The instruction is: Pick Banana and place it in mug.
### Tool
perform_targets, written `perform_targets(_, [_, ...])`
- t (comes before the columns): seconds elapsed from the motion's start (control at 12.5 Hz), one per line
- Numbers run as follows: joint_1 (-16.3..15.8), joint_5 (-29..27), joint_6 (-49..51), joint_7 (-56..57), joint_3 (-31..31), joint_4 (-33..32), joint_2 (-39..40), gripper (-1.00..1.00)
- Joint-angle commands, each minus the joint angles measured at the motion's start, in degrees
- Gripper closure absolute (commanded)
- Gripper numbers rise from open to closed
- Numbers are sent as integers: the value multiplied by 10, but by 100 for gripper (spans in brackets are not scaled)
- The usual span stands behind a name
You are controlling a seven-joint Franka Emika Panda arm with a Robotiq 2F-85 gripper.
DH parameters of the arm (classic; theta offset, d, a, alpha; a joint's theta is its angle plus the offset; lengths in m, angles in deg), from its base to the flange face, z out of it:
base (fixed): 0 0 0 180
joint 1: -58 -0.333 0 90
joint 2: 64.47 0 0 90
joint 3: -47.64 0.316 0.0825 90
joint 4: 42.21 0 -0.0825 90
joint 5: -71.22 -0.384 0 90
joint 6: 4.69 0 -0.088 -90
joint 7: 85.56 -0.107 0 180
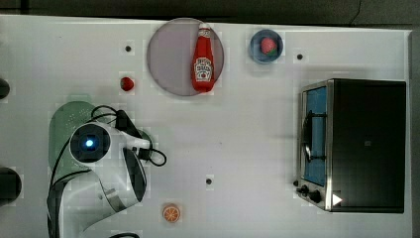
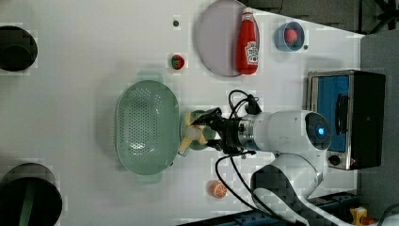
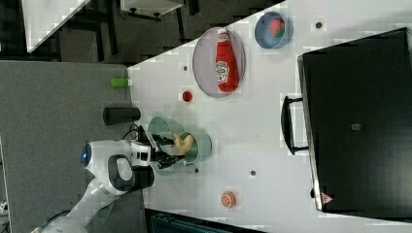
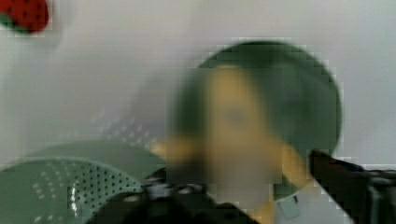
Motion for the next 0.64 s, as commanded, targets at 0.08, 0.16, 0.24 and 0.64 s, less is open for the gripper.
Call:
perform_targets(0.08, [3, 11, 8, -25, 0, -4, -46, -100])
perform_targets(0.16, [3, 11, 13, -25, -1, -2, -61, -100])
perform_targets(0.24, [4, 10, 24, -25, -4, 2, -79, -100])
perform_targets(0.64, [16, 10, 217, -6, -53, 58, -209, -100])
